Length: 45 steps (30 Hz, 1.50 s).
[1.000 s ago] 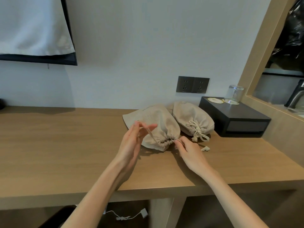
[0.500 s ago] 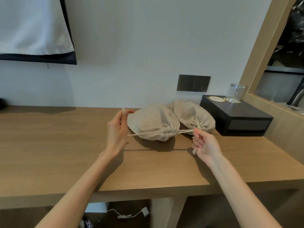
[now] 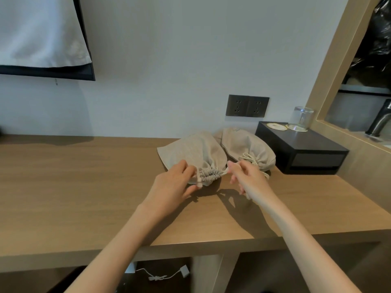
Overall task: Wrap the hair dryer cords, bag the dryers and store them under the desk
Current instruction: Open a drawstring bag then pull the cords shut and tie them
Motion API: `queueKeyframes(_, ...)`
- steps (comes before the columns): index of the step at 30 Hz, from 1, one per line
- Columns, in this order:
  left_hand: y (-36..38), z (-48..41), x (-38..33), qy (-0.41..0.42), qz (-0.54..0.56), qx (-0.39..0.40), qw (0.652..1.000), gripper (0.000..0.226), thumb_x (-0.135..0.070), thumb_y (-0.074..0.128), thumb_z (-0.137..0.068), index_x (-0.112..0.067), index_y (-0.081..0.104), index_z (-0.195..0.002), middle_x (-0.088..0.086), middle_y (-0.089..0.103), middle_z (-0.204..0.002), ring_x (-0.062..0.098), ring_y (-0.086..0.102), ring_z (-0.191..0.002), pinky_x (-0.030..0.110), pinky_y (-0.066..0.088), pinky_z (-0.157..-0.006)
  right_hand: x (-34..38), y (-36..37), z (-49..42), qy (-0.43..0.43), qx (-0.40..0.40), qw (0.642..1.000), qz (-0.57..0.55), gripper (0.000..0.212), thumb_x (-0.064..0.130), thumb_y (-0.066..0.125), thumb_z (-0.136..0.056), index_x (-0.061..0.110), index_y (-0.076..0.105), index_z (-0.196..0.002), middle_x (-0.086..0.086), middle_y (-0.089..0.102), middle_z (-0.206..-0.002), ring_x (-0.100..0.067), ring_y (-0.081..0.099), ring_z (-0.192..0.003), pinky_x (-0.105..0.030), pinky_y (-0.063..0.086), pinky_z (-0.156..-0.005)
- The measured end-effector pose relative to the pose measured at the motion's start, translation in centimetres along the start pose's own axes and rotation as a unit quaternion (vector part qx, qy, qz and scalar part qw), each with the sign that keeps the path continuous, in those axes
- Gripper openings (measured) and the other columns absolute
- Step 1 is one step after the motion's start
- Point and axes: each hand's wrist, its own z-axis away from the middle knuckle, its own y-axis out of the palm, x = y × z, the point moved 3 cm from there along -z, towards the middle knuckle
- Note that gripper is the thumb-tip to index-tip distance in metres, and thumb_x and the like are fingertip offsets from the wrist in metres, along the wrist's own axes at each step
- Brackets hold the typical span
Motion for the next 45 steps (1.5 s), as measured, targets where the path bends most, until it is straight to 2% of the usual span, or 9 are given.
queueKeyframes(4,-0.1,-0.2,-0.4,0.012,-0.036,-0.033,0.999,0.031,-0.043,0.038,-0.091,-0.02,0.054,-0.077,-0.006,0.052,-0.066,0.017,0.055,-0.056,0.024,0.028,-0.045,-0.7,0.2,-0.2,-0.007,-0.001,0.992,0.123,0.049,0.053,0.046,-0.092,0.006,0.056,-0.086,-0.01,0.058,-0.07,-0.019,0.057,-0.065,-0.035,0.045,-0.062)
queueKeyframes(9,-0.4,0.0,-1.1,-0.101,0.262,-0.031,0.959,0.031,-0.035,0.043,-0.098,-0.029,0.053,-0.07,-0.004,0.047,-0.089,0.009,0.047,-0.088,0.02,0.037,-0.075,-0.5,0.6,0.5,0.009,-0.011,0.991,-0.135,0.035,0.033,0.046,-0.098,0.01,0.054,-0.073,-0.008,0.049,-0.071,-0.023,0.048,-0.068,-0.031,0.043,-0.069)
queueKeyframes(13,0.1,-0.4,-0.8,-0.289,0.562,-0.097,0.769,0.038,-0.026,0.046,-0.098,-0.022,0.053,-0.06,-0.002,0.055,-0.091,0.015,0.05,-0.071,0.024,0.039,-0.067,-0.4,2.1,0.3,0.095,-0.017,0.866,-0.49,0.033,0.029,0.045,-0.098,0.012,0.054,-0.072,0.003,0.071,-0.09,-0.013,0.05,-0.067,-0.026,0.04,-0.07)
queueKeyframes(16,0.4,-1.2,-0.7,-0.303,0.708,-0.124,0.626,0.043,-0.027,0.04,-0.101,-0.019,0.049,-0.059,0.001,0.071,-0.103,0.021,0.061,-0.104,0.035,0.039,-0.091,0.5,3.0,0.0,0.149,-0.015,0.753,-0.641,0.03,0.031,0.044,-0.098,0.016,0.052,-0.074,0.0,0.071,-0.092,-0.009,0.043,-0.056,-0.023,0.035,-0.061)
queueKeyframes(21,0.0,-2.0,-1.1,-0.306,0.771,-0.141,0.54,0.041,-0.028,0.033,-0.103,-0.015,0.038,-0.064,-0.002,0.062,-0.062,0.013,0.062,-0.08,0.027,0.049,-0.077,1.7,3.9,-1.1,0.13,0.013,0.745,-0.655,0.04,0.031,0.033,-0.102,0.017,0.037,-0.066,0.004,0.045,-0.062,-0.007,0.023,-0.039,-0.02,0.027,-0.049)
queueKeyframes(25,0.1,-2.1,-0.7,-0.391,0.648,-0.123,0.642,0.046,-0.032,0.033,-0.103,-0.02,0.028,-0.059,-0.01,0.036,-0.041,0.009,0.038,-0.05,0.026,0.029,-0.067,1.1,4.3,-1.4,0.146,0.016,0.757,-0.636,0.04,0.029,0.03,-0.103,0.016,0.033,-0.066,0.004,0.035,-0.053,-0.006,0.02,-0.035,-0.017,0.022,-0.036)
queueKeyframes(32,-0.4,-1.5,-0.1,-0.431,0.646,-0.136,0.616,0.047,-0.03,0.036,-0.102,-0.019,0.028,-0.057,-0.01,0.035,-0.036,0.011,0.028,-0.05,0.022,0.029,-0.064,0.5,4.4,-1.2,0.155,0.005,0.766,-0.623,0.035,0.027,0.032,-0.103,0.018,0.032,-0.069,0.004,0.035,-0.053,-0.005,0.019,-0.036,-0.016,0.02,-0.034)
queueKeyframes(38,-1.8,0.0,-1.0,-0.301,0.57,-0.092,0.759,0.051,-0.033,0.04,-0.101,-0.008,0.05,-0.056,-0.012,0.05,-0.047,-0.002,0.047,-0.049,0.022,0.036,-0.052,0.5,1.8,-0.3,0.071,0.027,0.933,-0.351,0.036,0.026,0.04,-0.101,0.013,0.043,-0.068,0.0,0.064,-0.072,-0.005,0.026,-0.04,-0.016,0.029,-0.041)
queueKeyframes(45,-0.4,3.2,1.6,-0.301,0.29,-0.055,0.907,0.03,-0.046,0.05,-0.092,-0.022,0.053,-0.075,0.003,0.047,-0.105,0.021,0.038,-0.111,0.033,0.031,-0.086,-1.7,-0.6,-0.2,0.034,-0.046,0.998,0.033,0.03,0.036,0.054,-0.093,0.008,0.063,-0.087,-0.002,0.055,-0.08,-0.015,0.049,-0.078,-0.029,0.035,-0.066)
